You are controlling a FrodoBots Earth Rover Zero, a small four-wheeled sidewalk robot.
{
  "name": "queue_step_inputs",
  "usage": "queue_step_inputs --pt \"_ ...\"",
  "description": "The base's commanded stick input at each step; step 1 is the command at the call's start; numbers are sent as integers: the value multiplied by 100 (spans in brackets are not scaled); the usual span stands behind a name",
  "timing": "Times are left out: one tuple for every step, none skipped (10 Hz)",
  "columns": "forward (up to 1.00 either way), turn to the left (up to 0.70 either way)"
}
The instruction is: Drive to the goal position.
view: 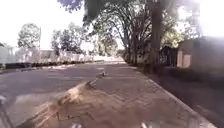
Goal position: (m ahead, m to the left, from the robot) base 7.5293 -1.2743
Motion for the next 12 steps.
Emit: queue_step_inputs --pt "70 0" --pt "70 0" --pt "70 0" --pt "70 0" --pt "70 0" --pt "70 0" --pt "70 0" --pt "70 0" --pt "70 0" --pt "70 0" --pt "67 0" --pt "63 0"
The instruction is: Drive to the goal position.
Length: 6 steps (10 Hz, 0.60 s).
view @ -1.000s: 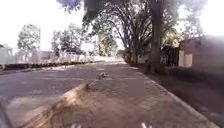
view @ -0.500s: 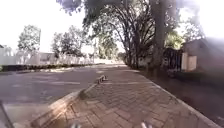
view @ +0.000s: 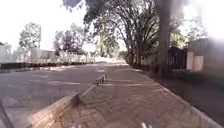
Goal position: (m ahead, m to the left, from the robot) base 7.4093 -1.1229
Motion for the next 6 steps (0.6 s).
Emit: queue_step_inputs --pt "64 -13" --pt "68 -34" --pt "68 -34" --pt "69 -34" --pt "69 -35" --pt "70 -35"
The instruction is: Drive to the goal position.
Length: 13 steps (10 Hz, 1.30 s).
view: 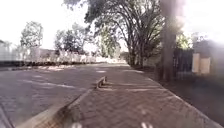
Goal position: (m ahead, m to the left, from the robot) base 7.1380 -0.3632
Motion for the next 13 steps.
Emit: queue_step_inputs --pt "70 -23" --pt "70 -9" --pt "70 -4" --pt "70 0" --pt "70 0" --pt "70 0" --pt "70 0" --pt "70 0" --pt "70 0" --pt "70 0" --pt "70 0" --pt "70 0" --pt "70 0"
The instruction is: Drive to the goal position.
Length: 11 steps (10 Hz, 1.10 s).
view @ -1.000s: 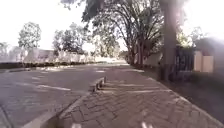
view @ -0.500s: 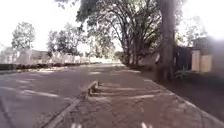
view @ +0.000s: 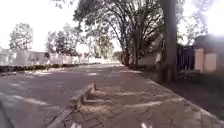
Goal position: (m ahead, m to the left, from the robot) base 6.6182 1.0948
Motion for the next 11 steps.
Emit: queue_step_inputs --pt "70 -3" --pt "70 -29" --pt "70 -35" --pt "70 -35" --pt "70 -35" --pt "70 -35" --pt "70 -32" --pt "70 -3" --pt "70 0" --pt "70 0" --pt "70 0"
